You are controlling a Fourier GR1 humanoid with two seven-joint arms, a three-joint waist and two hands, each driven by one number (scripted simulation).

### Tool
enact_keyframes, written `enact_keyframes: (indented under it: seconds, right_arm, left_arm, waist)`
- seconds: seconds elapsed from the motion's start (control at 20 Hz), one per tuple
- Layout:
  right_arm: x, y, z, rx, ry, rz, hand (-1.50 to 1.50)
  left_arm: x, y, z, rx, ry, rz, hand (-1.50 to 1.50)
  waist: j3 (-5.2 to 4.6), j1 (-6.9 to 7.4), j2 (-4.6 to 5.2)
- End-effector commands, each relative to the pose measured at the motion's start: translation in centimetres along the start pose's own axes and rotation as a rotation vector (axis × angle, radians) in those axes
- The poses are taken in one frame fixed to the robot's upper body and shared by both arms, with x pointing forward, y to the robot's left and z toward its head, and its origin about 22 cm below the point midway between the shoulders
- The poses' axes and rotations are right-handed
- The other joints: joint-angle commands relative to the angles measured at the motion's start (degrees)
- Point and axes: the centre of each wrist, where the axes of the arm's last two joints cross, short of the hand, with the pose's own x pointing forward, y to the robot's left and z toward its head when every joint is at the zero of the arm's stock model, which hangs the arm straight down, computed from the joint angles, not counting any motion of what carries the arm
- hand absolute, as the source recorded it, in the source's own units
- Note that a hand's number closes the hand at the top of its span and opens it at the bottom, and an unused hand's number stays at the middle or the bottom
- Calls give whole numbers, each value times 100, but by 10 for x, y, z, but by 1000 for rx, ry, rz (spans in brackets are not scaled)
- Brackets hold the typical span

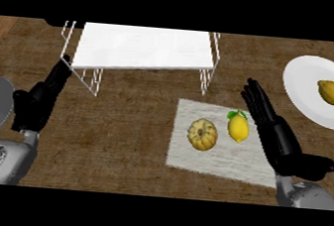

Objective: Pick the squash from the placemat and place it in the tiered shelf

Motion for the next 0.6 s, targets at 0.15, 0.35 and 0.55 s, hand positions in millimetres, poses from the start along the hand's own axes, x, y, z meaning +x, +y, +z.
enact_keyframes:
  seconds: [0.15, 0.35, 0.55]
  right_arm:
    - [18, 42, -56, 84, 162, 315, 150]
    - [3, 20, -70, -229, 287, 531, -150]
    - [51, 91, -109, -34, 257, 385, -150]
  left_arm:
    - [14, -13, 1, 76, -44, 90, 0]
    - [9, -23, 11, 100, -16, 166, 0]
    - [32, -22, 13, 153, -7, 180, 0]
  waist:
    - [-28, 350, -150]
    - [-41, 333, -184]
    - [-4, 54, -159]
